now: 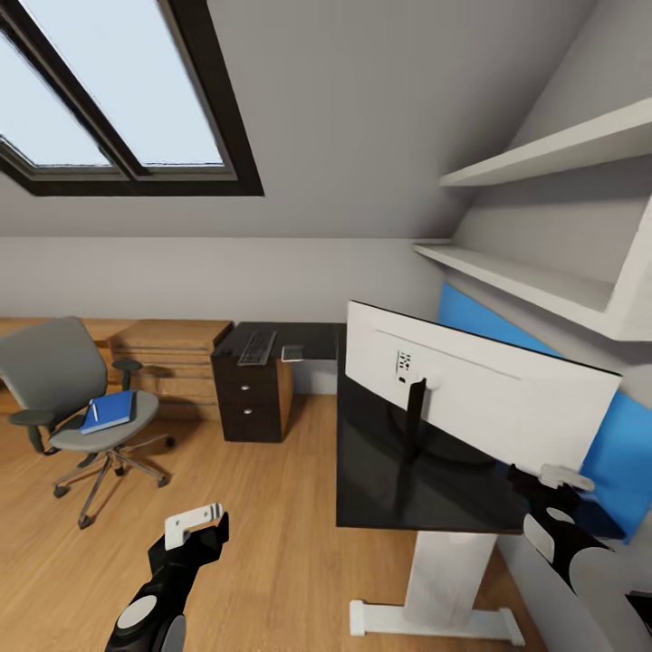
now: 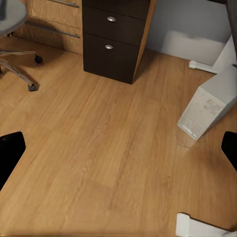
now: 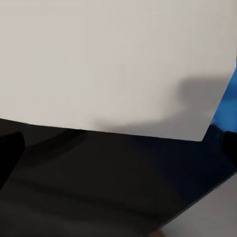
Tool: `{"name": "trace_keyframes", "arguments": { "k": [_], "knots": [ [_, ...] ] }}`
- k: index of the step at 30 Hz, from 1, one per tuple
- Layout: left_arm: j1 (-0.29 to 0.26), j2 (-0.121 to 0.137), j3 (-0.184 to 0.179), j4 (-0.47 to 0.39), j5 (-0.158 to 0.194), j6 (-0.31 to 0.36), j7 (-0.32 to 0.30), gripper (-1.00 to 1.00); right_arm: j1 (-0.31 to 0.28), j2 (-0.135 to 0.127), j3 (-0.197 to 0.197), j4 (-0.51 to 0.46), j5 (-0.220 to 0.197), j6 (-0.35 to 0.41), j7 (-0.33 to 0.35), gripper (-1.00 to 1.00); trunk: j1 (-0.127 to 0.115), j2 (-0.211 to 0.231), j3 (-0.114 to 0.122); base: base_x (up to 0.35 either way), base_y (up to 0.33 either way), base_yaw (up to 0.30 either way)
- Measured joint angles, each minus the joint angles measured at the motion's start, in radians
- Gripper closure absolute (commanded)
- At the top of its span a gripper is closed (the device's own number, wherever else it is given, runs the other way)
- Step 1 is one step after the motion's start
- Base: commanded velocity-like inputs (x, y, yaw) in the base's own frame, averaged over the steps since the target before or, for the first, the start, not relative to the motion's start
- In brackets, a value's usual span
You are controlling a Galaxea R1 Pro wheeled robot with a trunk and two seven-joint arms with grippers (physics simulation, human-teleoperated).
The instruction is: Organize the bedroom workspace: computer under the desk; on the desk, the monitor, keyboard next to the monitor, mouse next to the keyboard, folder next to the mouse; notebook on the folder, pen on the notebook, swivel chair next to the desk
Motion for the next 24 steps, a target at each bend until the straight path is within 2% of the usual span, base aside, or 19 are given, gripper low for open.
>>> {"name": "trace_keyframes", "arguments": {
  "k": [13,17,18,24],
  "knots": [
    [0.0,-0.001,0.0,0.001,0.0,0.0,-0.001,-1.0,0.0,0.002,0.002,-0.003,-0.003,-0.01,0.0,-1.0,0.0,0.0,0.0,0.021,-0.079,0.052],
    [0.0,-0.001,0.0,0.001,-0.001,0.0,0.0,-1.0,0.0,0.013,0.003,-0.003,-0.003,-0.034,0.0,-1.0,0.0,0.0,0.0,0.133,-0.143,0.002],
    [0.0,-0.001,-0.001,0.001,-0.002,0.0,0.0,-1.0,0.0,0.023,0.005,-0.003,-0.004,-0.049,-0.001,-1.0,0.0,0.0,0.0,0.035,-0.036,0.0],
    [0.0,-0.001,0.0,0.001,-0.001,0.0,0.0,-1.0,0.0,0.026,0.004,-0.003,-0.004,-0.053,-0.001,-1.0,0.0,0.0,0.0,0.013,-0.013,0.0]
  ]
}}
